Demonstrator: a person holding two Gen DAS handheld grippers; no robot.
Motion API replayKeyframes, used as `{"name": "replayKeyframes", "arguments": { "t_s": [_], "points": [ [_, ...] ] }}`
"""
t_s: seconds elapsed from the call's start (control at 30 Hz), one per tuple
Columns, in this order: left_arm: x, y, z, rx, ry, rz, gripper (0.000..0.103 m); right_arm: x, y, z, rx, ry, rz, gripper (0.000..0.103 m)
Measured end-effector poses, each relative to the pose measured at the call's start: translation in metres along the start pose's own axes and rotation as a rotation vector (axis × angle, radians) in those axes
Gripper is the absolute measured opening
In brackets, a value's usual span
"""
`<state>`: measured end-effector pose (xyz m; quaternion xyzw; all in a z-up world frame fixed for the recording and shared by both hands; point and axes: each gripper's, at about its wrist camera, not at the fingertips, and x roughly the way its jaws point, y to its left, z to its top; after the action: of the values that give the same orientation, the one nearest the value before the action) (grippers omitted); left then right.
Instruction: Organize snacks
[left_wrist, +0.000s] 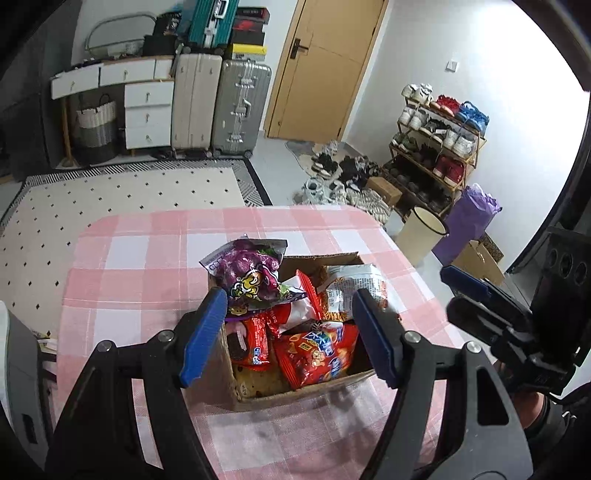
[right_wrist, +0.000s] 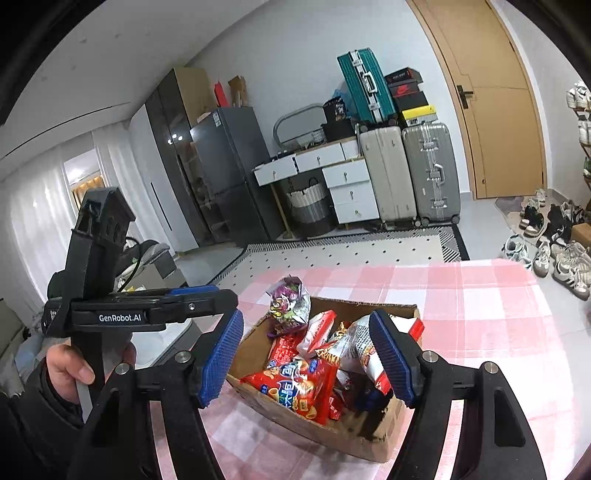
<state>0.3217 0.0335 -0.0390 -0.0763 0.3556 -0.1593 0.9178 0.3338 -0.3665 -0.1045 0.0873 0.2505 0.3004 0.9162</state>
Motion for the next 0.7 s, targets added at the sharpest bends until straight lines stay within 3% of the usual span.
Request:
{"name": "replayKeyframes", "arguments": {
  "t_s": [0.1, 0.2, 0.3, 0.47, 0.7],
  "points": [
    [-0.021, -0.006, -0.004, 0.003, -0.043, 0.011, 0.07, -0.017, 0.006, 0.001, -0.01, -0.029, -0.008, 0.081],
    [-0.047, -0.013, -0.013, 0.011, -0.105, 0.04, 0.081, -0.036, 0.011, 0.001, -0.024, -0.056, -0.024, 0.087],
    [-0.075, -0.02, -0.027, 0.028, -0.171, 0.06, 0.083, -0.057, 0.016, -0.001, -0.03, -0.081, -0.035, 0.092],
    [-0.115, -0.027, -0.058, 0.031, -0.262, 0.1, 0.102, -0.091, 0.022, -0.013, -0.042, -0.118, -0.059, 0.099],
    [-0.146, -0.031, -0.093, 0.01, -0.296, 0.166, 0.103, -0.127, 0.028, -0.034, -0.041, -0.142, -0.078, 0.103]
  ]
}}
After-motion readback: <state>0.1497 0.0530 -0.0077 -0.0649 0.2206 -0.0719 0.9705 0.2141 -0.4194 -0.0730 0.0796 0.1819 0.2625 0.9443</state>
